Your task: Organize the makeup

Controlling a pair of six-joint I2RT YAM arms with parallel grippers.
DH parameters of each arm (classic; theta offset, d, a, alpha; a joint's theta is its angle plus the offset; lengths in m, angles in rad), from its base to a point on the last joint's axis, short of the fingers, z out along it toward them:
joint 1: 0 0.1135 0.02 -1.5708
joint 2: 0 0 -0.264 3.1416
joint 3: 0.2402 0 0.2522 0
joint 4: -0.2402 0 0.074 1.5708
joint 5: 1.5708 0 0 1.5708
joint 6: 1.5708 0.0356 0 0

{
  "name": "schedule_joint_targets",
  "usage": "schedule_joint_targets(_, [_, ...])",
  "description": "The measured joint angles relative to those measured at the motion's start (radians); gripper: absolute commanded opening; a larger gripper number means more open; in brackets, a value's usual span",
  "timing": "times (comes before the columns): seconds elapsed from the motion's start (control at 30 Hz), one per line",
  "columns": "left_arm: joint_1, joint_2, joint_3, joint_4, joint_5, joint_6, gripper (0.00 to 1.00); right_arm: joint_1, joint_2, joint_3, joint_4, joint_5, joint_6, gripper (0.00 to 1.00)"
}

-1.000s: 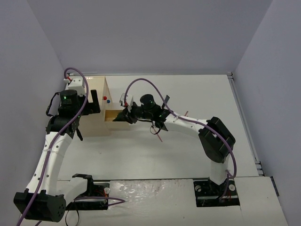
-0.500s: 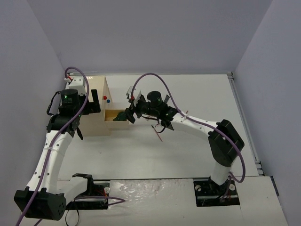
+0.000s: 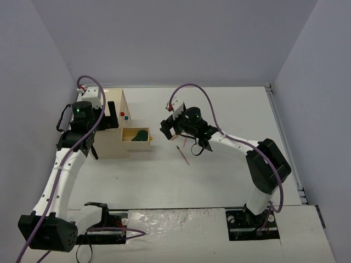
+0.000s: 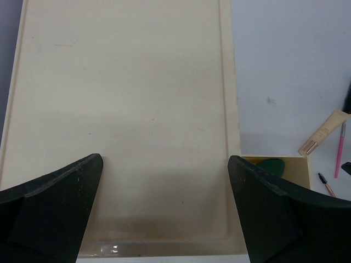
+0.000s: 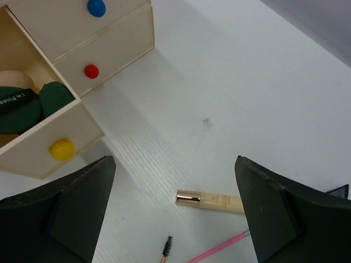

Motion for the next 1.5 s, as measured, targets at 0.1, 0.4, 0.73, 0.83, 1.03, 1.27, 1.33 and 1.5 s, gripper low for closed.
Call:
schedule_joint_targets(0.1, [0.000,0.013,0.000,0.020,0.013,0.000,0.97,0.008,0.039,0.000,0.007,-0.012,0.006,0.92])
schedule_joint_targets(0.4, [0.000,0.043,0.004,0.062,0.045,0.000,0.97,0.038,0.169,0.052,0.039,-0.083,0.017,0.99])
schedule_joint_targets(0.73, [-0.007,0.054,0.007,0.075,0.068,-0.001,0.97,0.080,0.254,0.173,0.111,-0.156,0.022,1.00])
schedule_joint_targets(0.83, [-0.011,0.056,0.008,0.076,0.071,-0.001,0.97,0.088,0.282,0.207,0.138,-0.182,0.038,1.00])
schedule_joint_targets(1.03, [-0.018,0.066,0.014,0.080,0.076,-0.004,0.97,0.107,0.359,0.276,0.196,-0.226,0.079,1.00])
schedule_joint_targets(1.27, [-0.020,0.067,0.015,0.081,0.076,-0.005,0.97,0.129,0.450,0.339,0.290,-0.261,0.137,1.00])
schedule_joint_targets(1.33, [-0.020,0.067,0.015,0.081,0.075,-0.006,0.97,0.134,0.474,0.355,0.321,-0.270,0.154,1.00])
schedule_joint_targets(1.5, [-0.020,0.067,0.015,0.081,0.075,-0.007,0.97,0.150,0.526,0.397,0.383,-0.295,0.194,1.00])
